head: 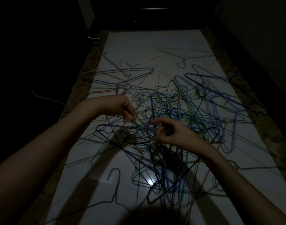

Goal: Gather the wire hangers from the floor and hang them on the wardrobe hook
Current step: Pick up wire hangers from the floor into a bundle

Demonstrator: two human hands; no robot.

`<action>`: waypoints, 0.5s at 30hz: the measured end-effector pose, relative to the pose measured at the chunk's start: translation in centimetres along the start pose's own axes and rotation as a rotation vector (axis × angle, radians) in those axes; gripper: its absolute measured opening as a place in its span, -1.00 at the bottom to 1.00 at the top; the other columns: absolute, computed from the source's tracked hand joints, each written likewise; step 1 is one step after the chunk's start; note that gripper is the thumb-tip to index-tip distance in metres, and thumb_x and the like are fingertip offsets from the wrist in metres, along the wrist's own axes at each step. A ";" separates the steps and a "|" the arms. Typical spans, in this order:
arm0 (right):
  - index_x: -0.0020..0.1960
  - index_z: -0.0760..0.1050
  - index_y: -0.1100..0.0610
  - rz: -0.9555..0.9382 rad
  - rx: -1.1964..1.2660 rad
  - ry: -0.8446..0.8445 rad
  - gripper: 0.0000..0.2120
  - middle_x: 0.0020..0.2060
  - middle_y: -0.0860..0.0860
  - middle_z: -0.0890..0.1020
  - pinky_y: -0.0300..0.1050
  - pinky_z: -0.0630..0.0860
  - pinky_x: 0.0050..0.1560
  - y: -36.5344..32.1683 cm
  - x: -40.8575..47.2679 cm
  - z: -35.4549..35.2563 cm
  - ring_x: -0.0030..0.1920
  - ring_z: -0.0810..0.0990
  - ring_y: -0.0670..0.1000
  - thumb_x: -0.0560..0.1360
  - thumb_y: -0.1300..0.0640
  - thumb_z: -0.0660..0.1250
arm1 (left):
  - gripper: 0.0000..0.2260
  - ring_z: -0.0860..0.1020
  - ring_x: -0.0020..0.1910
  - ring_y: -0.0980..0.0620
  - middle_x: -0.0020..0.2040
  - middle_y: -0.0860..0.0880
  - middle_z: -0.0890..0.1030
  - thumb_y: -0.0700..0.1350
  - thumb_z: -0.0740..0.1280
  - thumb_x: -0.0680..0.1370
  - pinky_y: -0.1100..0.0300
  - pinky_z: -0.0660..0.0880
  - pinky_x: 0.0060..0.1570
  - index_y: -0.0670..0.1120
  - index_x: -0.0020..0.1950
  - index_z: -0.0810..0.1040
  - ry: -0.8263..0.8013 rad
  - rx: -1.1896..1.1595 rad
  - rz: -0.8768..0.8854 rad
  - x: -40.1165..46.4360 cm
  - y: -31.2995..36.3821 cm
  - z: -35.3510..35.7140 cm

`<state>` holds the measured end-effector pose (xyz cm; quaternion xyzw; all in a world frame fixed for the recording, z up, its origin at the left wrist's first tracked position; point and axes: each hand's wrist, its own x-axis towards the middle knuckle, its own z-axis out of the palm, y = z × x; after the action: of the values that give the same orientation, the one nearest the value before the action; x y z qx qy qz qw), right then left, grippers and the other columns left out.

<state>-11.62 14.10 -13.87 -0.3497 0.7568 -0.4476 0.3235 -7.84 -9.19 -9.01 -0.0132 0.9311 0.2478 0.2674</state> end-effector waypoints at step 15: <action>0.03 0.49 -0.05 -0.023 0.056 0.222 -0.77 -0.22 -0.01 0.67 -0.22 0.55 -0.01 -0.8 -1.0 -2.3 -0.12 0.63 -0.09 0.45 0.17 0.42 | -0.86 0.59 -0.18 0.18 -0.16 -0.05 0.66 -0.23 0.34 0.51 0.34 0.46 -0.14 -0.04 -0.02 0.65 0.329 -0.083 0.141 -2.1 1.6 -1.3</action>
<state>-12.76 15.67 -12.09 -0.2973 0.7710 -0.5085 0.2420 -6.88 -8.62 -6.26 0.0007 0.9498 0.2988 0.0929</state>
